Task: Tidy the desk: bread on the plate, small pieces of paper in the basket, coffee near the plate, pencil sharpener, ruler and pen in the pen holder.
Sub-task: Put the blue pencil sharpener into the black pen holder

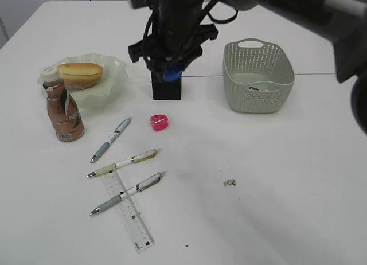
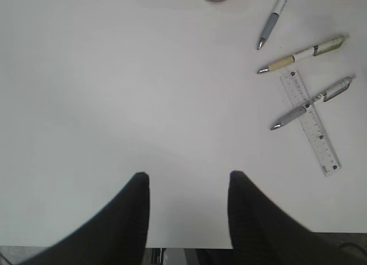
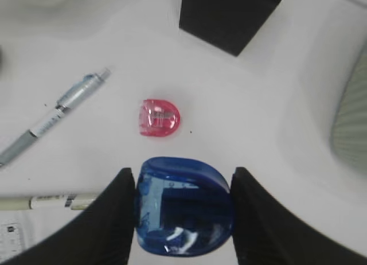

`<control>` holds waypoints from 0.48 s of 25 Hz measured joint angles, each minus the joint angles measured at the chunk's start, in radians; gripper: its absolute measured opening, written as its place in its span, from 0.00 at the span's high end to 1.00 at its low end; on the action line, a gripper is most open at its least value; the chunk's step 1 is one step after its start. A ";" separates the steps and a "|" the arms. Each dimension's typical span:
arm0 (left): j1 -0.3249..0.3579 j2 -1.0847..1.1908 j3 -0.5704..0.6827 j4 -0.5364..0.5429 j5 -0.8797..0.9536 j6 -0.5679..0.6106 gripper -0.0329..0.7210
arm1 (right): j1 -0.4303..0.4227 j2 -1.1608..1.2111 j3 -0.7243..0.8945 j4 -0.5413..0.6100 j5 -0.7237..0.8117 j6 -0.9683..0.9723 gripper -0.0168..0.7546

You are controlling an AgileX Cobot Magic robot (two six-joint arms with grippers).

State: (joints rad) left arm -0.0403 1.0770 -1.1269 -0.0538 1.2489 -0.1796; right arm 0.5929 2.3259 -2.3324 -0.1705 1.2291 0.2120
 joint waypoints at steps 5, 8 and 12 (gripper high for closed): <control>0.000 0.000 0.000 0.000 0.000 0.000 0.53 | 0.001 -0.128 0.000 -0.018 -0.076 -0.046 0.53; 0.000 0.000 0.000 0.000 0.000 0.000 0.53 | 0.002 -0.204 0.000 -0.053 -0.134 -0.076 0.53; 0.000 0.000 0.000 0.000 0.000 0.000 0.54 | 0.002 -0.269 0.000 -0.119 -0.213 -0.086 0.53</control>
State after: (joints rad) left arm -0.0403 1.0770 -1.1269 -0.0538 1.2489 -0.1796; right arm 0.5952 2.0573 -2.3324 -0.2896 1.0158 0.1260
